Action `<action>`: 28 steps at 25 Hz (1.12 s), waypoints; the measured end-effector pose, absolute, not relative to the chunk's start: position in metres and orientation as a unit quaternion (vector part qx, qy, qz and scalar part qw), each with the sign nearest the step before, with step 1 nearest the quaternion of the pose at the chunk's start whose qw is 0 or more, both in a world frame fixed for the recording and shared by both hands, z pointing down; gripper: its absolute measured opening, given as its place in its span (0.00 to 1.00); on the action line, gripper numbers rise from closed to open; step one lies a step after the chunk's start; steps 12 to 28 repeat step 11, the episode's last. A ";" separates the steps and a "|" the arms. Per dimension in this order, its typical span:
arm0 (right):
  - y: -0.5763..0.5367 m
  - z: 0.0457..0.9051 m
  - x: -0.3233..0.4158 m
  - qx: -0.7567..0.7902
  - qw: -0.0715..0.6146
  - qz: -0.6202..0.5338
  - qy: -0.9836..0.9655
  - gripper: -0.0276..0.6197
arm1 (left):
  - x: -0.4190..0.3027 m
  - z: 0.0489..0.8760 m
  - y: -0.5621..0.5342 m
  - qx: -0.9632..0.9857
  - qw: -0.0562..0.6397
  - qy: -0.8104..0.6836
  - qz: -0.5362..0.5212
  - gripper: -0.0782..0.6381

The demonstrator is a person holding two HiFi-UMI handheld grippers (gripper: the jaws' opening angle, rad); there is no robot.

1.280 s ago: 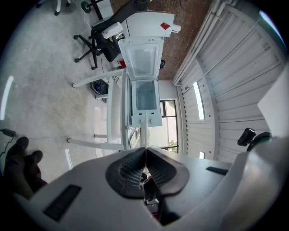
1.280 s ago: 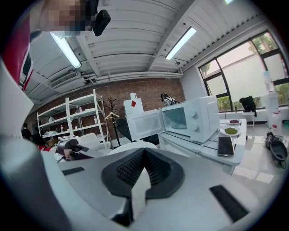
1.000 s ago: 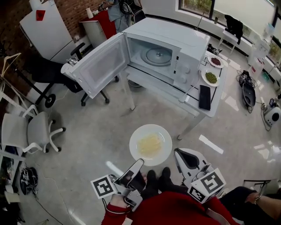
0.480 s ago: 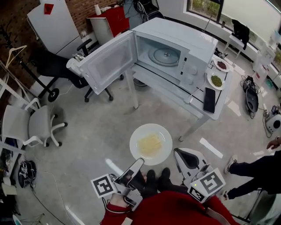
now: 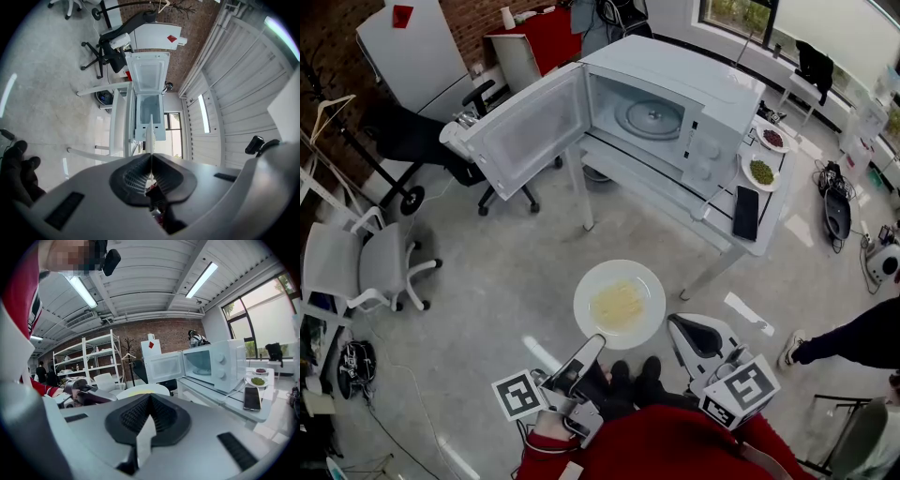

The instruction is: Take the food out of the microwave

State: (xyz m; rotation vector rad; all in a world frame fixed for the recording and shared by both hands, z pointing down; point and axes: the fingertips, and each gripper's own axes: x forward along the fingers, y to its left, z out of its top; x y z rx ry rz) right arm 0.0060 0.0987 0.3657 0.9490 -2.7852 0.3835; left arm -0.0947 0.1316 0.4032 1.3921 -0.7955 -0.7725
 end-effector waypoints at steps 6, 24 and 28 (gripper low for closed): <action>0.095 0.364 0.009 0.319 0.086 0.128 -0.935 0.06 | -0.094 0.402 0.128 0.608 0.627 -0.350 -0.338 0.13; 0.090 0.365 0.014 0.321 0.086 0.128 -0.934 0.06 | -0.091 0.401 0.124 0.609 0.626 -0.349 -0.340 0.13; 0.090 0.365 0.014 0.321 0.086 0.128 -0.934 0.06 | -0.091 0.401 0.124 0.609 0.626 -0.349 -0.340 0.13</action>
